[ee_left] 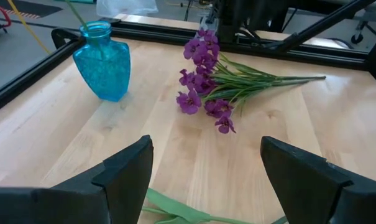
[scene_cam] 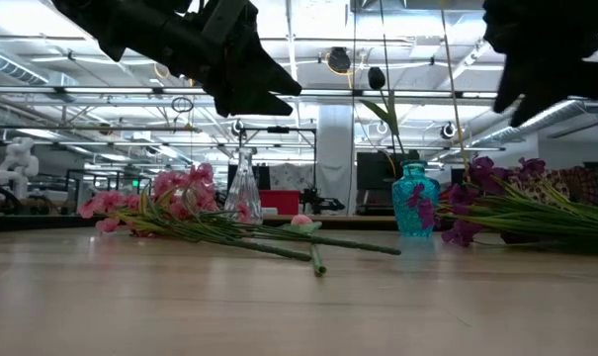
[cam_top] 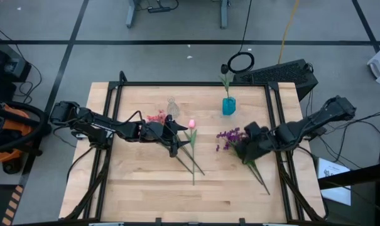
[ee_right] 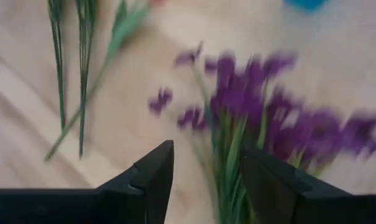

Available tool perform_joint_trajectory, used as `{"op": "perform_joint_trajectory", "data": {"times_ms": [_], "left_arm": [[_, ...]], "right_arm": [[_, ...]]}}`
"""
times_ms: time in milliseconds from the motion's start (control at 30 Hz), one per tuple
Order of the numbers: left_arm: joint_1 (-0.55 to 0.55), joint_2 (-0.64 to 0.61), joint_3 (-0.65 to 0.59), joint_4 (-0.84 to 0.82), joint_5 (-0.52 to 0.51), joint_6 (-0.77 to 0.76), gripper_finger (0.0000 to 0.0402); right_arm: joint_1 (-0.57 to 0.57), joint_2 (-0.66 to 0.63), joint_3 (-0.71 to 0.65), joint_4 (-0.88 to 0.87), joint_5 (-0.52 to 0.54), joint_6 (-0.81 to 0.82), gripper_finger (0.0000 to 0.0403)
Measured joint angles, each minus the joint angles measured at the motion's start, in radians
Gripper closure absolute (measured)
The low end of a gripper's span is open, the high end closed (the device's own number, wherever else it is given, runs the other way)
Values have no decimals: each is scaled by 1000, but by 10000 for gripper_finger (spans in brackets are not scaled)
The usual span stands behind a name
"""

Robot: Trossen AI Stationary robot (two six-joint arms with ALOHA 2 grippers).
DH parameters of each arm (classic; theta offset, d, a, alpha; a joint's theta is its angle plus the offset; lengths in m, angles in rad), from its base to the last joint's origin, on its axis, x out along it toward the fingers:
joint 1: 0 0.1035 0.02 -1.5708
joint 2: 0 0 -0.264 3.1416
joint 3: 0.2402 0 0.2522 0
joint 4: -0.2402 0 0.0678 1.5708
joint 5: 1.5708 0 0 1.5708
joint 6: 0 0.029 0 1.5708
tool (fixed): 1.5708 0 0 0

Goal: Sort flowers into vase by color
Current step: Put the left purple flower into the blue vase

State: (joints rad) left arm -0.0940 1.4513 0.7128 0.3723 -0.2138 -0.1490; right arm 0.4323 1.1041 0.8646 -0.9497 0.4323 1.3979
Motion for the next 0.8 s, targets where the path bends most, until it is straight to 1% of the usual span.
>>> {"op": "perform_joint_trajectory", "data": {"times_ms": [100,200,333,500,633,800], "left_arm": [[0,0,0,0,0,-3,100],[0,0,0,0,0,-3,100],[0,0,0,0,0,-3,100],[0,0,0,0,0,-4,100],[0,0,0,-1,0,-4,100],[0,0,0,-1,0,-4,100]], "right_arm": [[46,59,0,-11,-76,73,230],[68,132,0,-14,-151,116,224],[70,212,0,-14,-220,135,202],[53,262,0,-12,-225,127,154],[35,288,0,-10,-195,103,118],[12,339,0,3,-196,52,100]]}}
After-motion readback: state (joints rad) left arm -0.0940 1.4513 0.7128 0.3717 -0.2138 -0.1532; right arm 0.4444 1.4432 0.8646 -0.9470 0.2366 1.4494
